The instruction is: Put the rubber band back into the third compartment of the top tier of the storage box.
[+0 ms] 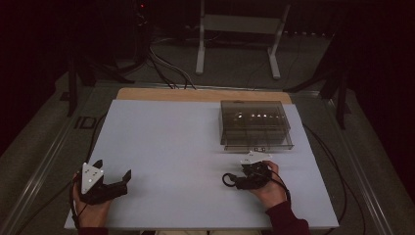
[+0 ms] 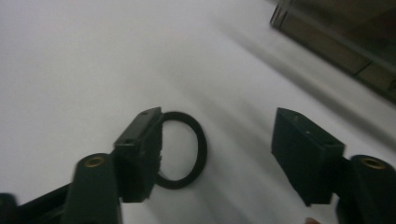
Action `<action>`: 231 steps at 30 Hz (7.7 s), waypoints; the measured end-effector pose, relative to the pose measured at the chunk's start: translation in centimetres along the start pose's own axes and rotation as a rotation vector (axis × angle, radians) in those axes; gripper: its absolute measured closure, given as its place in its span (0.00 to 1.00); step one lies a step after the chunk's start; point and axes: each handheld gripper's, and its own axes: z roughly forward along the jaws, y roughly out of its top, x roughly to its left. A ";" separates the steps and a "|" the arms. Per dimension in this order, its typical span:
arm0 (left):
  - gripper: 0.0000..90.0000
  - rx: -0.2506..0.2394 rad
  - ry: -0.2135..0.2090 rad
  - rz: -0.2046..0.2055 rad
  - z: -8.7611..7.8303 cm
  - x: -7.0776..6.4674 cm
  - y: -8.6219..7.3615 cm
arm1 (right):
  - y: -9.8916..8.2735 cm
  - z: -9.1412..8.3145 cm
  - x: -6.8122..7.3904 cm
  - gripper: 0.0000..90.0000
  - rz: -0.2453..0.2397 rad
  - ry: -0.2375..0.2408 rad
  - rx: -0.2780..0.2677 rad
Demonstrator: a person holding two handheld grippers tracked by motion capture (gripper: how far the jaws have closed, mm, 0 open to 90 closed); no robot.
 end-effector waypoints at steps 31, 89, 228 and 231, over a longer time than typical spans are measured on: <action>0.01 0.015 -0.007 0.002 0.3 -0.1 -0.1 | 0.1 1.0 0.5 0.98 0.059 0.000 0.072; 0.01 0.019 -0.030 0.004 0.5 -0.2 -0.1 | 2.4 -4.6 -2.4 0.98 0.182 -0.055 -0.124; 0.01 0.034 -0.040 -0.001 0.8 -0.3 -0.3 | 0.3 -8.7 -13.4 0.98 0.404 -0.309 -0.202; 0.01 0.033 -0.040 -0.002 0.8 -0.3 -0.3 | 0.3 -8.6 -13.5 0.98 0.403 -0.313 -0.198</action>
